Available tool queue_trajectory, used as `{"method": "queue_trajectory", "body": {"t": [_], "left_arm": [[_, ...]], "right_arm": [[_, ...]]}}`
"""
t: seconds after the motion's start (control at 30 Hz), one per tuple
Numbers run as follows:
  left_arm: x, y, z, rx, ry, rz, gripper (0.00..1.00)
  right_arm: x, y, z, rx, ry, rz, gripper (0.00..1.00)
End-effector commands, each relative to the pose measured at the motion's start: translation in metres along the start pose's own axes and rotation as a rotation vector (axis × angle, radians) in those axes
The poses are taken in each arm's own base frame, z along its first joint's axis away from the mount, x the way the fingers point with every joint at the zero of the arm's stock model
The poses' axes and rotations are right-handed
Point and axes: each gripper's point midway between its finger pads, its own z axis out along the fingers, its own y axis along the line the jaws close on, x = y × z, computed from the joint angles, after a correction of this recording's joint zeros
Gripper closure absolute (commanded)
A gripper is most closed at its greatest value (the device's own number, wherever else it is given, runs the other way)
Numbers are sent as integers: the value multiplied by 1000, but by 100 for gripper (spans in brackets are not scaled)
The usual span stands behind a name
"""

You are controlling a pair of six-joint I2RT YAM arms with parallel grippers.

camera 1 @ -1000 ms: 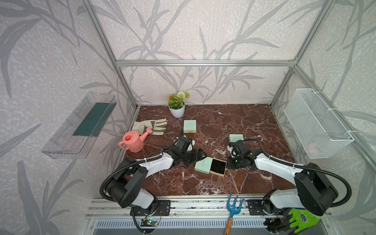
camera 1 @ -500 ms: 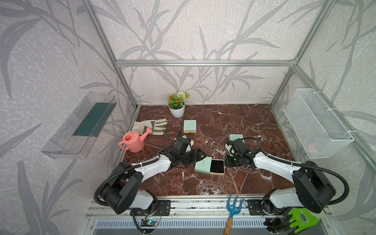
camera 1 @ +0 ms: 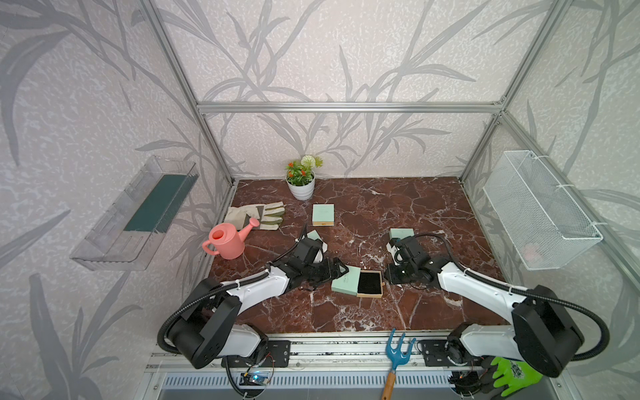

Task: Take out the earrings from the drawer-style jewelry box
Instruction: Close the drawer of the jewelry box.

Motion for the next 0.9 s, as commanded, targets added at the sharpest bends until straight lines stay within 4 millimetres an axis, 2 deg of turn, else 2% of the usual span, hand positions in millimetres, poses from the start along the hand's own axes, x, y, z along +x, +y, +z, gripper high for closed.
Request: {"method": "queue_trajectory", "body": {"t": [0.0, 0.1, 0.2, 0.5, 0.87], "left_arm": [[4, 5, -2, -15, 5, 12, 10], [5, 7, 0, -19, 11, 10, 10], [4, 6, 2, -8, 15, 4, 11], [6, 6, 3, 0, 20, 9, 10], [13, 12, 8, 15, 35, 2, 10]], "right_arm": [[8, 7, -12, -34, -10, -13, 70], [6, 16, -12, -73, -44, -15, 60], [7, 14, -3, -44, -11, -2, 60], [13, 13, 17, -3, 57, 22, 69], [8, 6, 16, 53, 46, 68, 86]]}}
